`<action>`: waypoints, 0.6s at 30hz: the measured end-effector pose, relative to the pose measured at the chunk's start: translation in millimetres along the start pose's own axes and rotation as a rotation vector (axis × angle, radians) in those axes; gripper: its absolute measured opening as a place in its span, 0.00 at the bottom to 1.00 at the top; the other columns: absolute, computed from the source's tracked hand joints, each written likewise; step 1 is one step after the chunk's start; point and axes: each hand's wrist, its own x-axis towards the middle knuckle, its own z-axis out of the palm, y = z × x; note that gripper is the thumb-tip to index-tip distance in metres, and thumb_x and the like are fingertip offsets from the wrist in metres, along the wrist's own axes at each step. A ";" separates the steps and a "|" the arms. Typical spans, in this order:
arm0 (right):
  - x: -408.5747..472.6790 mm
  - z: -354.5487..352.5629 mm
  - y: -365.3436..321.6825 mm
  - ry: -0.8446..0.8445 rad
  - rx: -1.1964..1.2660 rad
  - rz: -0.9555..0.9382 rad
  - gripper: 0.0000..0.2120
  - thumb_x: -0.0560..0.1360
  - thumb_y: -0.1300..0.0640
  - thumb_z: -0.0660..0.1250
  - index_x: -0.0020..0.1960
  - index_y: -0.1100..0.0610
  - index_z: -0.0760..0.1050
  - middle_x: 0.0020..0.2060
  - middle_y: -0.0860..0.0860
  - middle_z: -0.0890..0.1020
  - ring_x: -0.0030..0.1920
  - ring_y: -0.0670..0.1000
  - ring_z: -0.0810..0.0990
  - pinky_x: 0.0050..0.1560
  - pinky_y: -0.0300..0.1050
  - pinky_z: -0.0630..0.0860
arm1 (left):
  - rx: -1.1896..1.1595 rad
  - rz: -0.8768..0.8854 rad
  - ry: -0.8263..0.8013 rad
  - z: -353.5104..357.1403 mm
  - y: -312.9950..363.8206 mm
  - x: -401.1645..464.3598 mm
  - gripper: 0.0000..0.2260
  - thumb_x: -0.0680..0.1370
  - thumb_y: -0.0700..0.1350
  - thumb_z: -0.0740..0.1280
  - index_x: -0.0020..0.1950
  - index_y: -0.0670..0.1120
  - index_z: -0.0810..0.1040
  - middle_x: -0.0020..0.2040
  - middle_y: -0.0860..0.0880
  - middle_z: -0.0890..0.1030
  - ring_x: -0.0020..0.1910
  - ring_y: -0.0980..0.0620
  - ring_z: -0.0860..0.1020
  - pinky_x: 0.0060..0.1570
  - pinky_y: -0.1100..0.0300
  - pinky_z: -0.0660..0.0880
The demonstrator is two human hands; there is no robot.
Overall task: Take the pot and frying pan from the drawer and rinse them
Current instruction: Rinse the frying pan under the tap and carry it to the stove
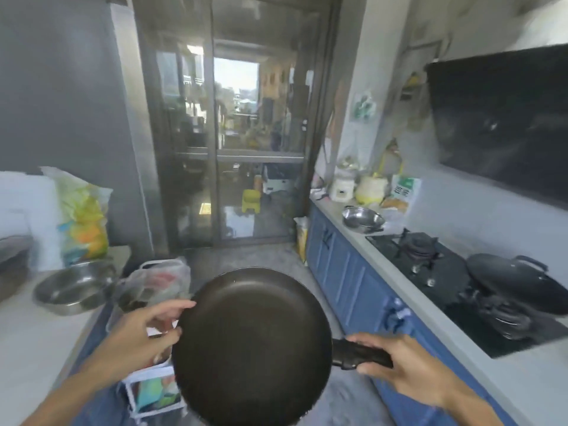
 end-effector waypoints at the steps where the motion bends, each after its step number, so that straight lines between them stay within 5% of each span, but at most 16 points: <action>1: 0.2 -11.0 21.0 0.029 0.009 0.032 0.18 0.72 0.36 0.64 0.58 0.22 0.64 0.54 0.25 0.76 0.53 0.29 0.75 0.49 0.25 0.69 | 0.015 0.015 -0.038 20.0 3.7 28.5 0.30 0.70 0.31 0.71 0.47 0.71 0.79 0.41 0.59 0.83 0.38 0.61 0.79 0.40 0.73 0.72; 4: 0.6 -32.0 73.7 0.110 0.015 0.172 0.18 0.70 0.39 0.66 0.55 0.21 0.65 0.51 0.31 0.80 0.50 0.32 0.78 0.49 0.29 0.72 | 0.017 0.058 -0.140 77.0 14.9 109.7 0.30 0.71 0.32 0.71 0.49 0.71 0.78 0.43 0.54 0.84 0.46 0.61 0.79 0.47 0.71 0.71; 6: -1.6 -43.5 112.1 0.168 0.015 0.273 0.22 0.71 0.43 0.69 0.54 0.19 0.65 0.49 0.25 0.78 0.50 0.32 0.78 0.49 0.29 0.72 | 0.030 0.118 -0.236 121.7 23.3 168.5 0.27 0.72 0.35 0.72 0.51 0.71 0.78 0.46 0.57 0.83 0.49 0.67 0.77 0.49 0.71 0.70; 9: -7.8 -58.2 161.3 0.237 0.022 0.436 0.19 0.71 0.44 0.69 0.57 0.26 0.69 0.49 0.29 0.80 0.48 0.36 0.79 0.50 0.33 0.73 | 0.018 0.174 -0.397 193.2 37.1 249.9 0.21 0.73 0.40 0.71 0.53 0.68 0.78 0.44 0.56 0.82 0.52 0.73 0.74 0.50 0.72 0.67; 13: -28.9 -82.5 217.5 0.363 -0.006 0.651 0.19 0.70 0.44 0.69 0.55 0.24 0.69 0.49 0.35 0.82 0.50 0.36 0.79 0.56 0.36 0.74 | -0.037 0.291 -0.567 310.2 73.3 343.2 0.20 0.74 0.36 0.69 0.53 0.63 0.78 0.42 0.51 0.82 0.51 0.62 0.77 0.51 0.77 0.66; 18: -93.4 -109.9 257.5 0.503 -0.047 0.899 0.23 0.69 0.43 0.70 0.52 0.18 0.64 0.48 0.22 0.76 0.50 0.31 0.77 0.52 0.26 0.71 | -0.041 0.450 -0.819 445.9 151.4 398.3 0.21 0.74 0.39 0.68 0.53 0.66 0.76 0.44 0.56 0.82 0.46 0.63 0.78 0.45 0.77 0.69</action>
